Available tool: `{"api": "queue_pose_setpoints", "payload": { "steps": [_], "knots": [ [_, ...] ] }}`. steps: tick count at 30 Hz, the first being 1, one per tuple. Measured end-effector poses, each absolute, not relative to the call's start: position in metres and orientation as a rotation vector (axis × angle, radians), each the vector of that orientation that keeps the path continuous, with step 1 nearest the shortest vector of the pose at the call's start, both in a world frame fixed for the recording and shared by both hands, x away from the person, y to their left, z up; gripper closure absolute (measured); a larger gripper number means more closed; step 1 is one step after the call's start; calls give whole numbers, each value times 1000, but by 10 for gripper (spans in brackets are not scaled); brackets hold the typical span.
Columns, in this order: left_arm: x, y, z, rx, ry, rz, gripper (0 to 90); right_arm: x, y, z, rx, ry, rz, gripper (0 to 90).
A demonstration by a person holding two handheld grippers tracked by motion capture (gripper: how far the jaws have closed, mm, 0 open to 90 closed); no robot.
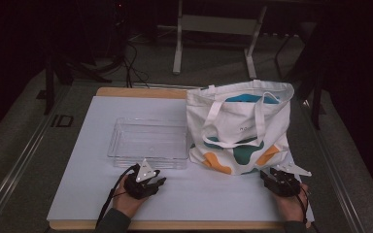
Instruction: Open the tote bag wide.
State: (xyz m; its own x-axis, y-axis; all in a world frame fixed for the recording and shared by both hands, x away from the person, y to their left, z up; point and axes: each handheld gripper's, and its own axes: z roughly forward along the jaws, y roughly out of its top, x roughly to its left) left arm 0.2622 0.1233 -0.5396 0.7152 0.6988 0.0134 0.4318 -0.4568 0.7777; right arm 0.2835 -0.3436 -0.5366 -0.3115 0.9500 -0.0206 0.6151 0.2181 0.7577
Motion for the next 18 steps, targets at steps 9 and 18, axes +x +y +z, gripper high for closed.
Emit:
{"api": "queue_pose_setpoints", "payload": {
  "steps": [9, 18],
  "knots": [
    [260, 128, -537, 2066, 872, 402, 672, 283, -345, -537, 1460, 1989, 908, 560],
    [258, 128, -532, 2076, 875, 385, 630, 281, -346, -534, 1455, 1990, 928, 596]
  ]
}}
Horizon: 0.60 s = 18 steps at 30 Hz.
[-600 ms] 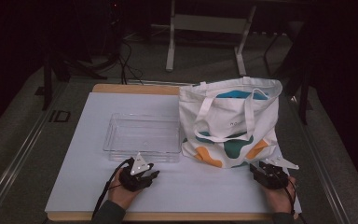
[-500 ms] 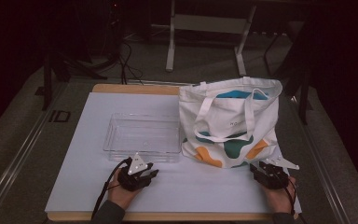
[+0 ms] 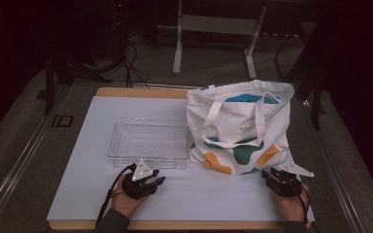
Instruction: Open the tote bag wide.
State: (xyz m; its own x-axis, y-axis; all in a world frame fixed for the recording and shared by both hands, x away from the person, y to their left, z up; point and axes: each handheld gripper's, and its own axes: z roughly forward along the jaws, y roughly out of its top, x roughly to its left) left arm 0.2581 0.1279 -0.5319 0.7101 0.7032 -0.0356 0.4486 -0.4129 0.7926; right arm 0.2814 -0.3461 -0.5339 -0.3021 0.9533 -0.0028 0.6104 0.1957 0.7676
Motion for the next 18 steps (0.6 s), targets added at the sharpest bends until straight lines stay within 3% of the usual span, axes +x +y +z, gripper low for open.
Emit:
{"api": "queue_pose_setpoints", "payload": {
  "steps": [18],
  "knots": [
    [254, 127, -491, 2034, 781, 362, 608, 282, -347, -490, 1397, 1985, 1019, 597]
  ]
}}
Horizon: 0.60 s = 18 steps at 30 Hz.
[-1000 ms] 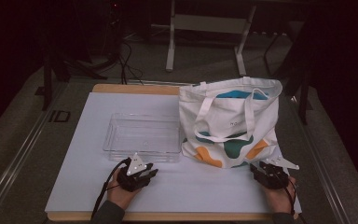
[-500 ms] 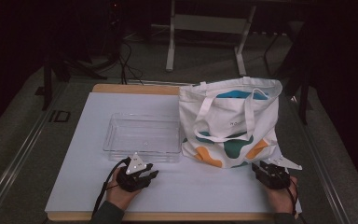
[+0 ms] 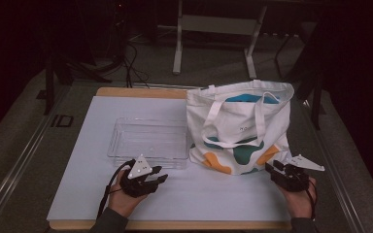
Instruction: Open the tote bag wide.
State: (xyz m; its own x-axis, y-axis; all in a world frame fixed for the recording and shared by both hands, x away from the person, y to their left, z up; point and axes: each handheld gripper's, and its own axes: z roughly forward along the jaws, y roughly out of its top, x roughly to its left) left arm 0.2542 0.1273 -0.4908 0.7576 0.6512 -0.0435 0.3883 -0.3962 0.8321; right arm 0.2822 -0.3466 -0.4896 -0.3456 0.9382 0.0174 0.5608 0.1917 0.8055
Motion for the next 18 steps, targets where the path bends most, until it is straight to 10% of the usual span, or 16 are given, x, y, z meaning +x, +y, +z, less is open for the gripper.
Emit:
{"api": "queue_pose_setpoints", "payload": {
  "steps": [18],
  "knots": [
    [286, 109, -454, 2058, 717, 414, 550, 311, -364, -449, 1433, 1913, 1094, 402]
  ]
}}
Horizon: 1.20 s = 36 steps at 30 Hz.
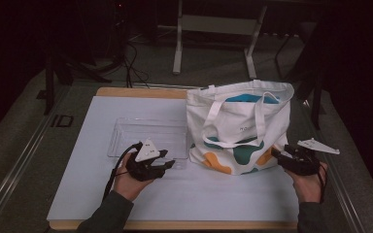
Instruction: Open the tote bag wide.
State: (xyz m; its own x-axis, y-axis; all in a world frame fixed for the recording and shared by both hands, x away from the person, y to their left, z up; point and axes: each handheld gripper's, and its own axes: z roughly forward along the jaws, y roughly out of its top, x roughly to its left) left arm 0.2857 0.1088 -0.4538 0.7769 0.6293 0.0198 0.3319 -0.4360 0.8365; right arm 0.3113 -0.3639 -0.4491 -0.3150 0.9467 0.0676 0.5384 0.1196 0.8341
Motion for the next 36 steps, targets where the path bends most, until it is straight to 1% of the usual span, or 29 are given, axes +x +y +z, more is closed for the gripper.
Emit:
{"api": "queue_pose_setpoints", "payload": {
  "steps": [12, 13, 17, 18, 23, 28, 31, 34, 36],
  "knots": [
    [313, 102, -444, 2040, 716, 391, 543, 336, -367, -434, 1480, 1894, 1136, 302],
    [321, 101, -441, 2039, 722, 388, 536, 343, -369, -432, 1498, 1872, 1147, 270],
    [330, 99, -438, 2033, 738, 404, 506, 350, -372, -432, 1521, 1862, 1158, 246],
    [337, 99, -437, 2016, 744, 397, 495, 355, -373, -432, 1524, 1854, 1162, 223],
    [355, 96, -435, 2018, 750, 382, 477, 363, -377, -432, 1536, 1857, 1175, 203],
    [367, 89, -430, 2028, 746, 401, 460, 371, -379, -430, 1539, 1867, 1182, 194],
    [379, 84, -429, 2028, 756, 405, 413, 379, -381, -428, 1540, 1876, 1198, 182],
    [388, 80, -431, 2023, 777, 386, 395, 384, -382, -427, 1536, 1897, 1198, 175],
    [388, 80, -431, 2023, 777, 386, 393, 386, -383, -426, 1537, 1902, 1200, 175]
  ]
}}
